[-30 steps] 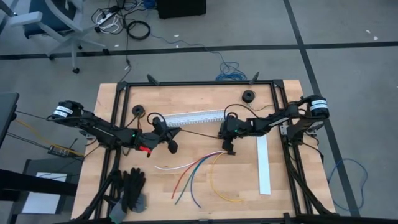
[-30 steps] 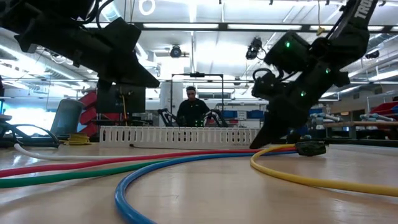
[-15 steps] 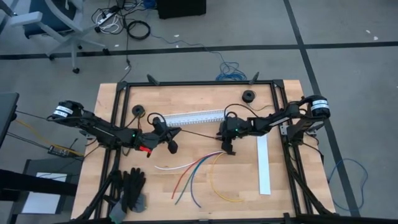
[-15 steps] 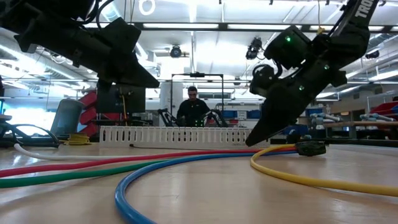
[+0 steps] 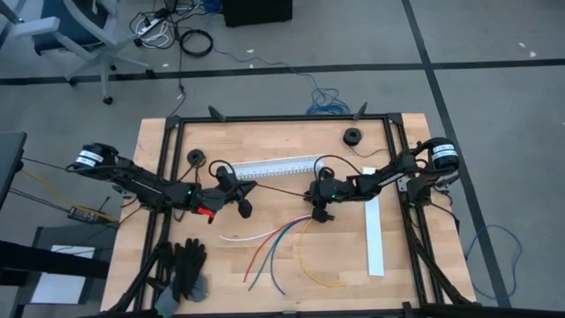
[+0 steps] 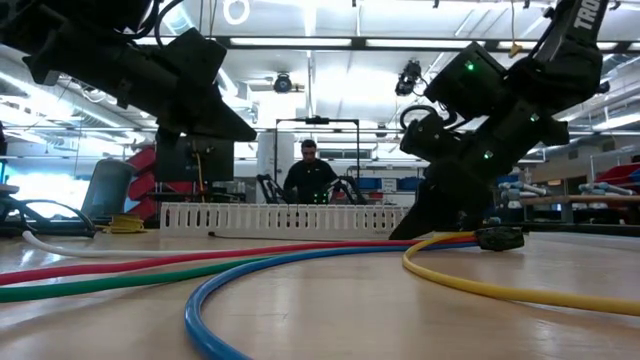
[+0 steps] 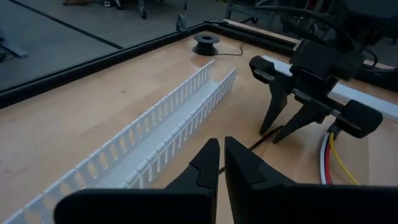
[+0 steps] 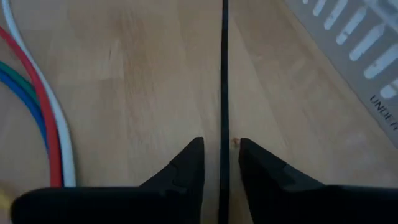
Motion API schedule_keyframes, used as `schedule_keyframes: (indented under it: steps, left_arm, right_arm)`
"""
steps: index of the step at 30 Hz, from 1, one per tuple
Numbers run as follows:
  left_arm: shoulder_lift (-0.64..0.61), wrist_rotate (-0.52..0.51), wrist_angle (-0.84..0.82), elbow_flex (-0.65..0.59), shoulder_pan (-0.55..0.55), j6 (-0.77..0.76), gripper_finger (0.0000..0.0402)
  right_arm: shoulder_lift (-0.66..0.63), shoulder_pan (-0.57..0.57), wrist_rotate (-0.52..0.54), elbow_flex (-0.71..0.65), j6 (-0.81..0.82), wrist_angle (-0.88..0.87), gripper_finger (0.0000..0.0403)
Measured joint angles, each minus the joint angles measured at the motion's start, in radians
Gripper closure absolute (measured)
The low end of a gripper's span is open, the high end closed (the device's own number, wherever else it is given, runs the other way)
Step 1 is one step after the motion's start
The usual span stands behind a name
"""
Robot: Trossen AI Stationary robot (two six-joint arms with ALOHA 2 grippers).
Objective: Ziptie cables
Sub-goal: Insert zip tie on the cable wire
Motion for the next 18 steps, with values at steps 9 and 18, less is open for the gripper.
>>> schedule_keyframes:
  steps: [9, 18]
  left_arm:
    - [0.000, 0.000, 0.004, 0.000, 0.000, -0.024, 0.0402]
    - [0.000, 0.000, 0.006, 0.000, 0.000, -0.104, 0.0402]
  right_arm:
    - [0.011, 0.008, 0.028, -0.002, 0.002, 0.032, 0.0400]
    - [-0.078, 0.033, 0.103, -0.014, -0.010, 0.127, 0.0402]
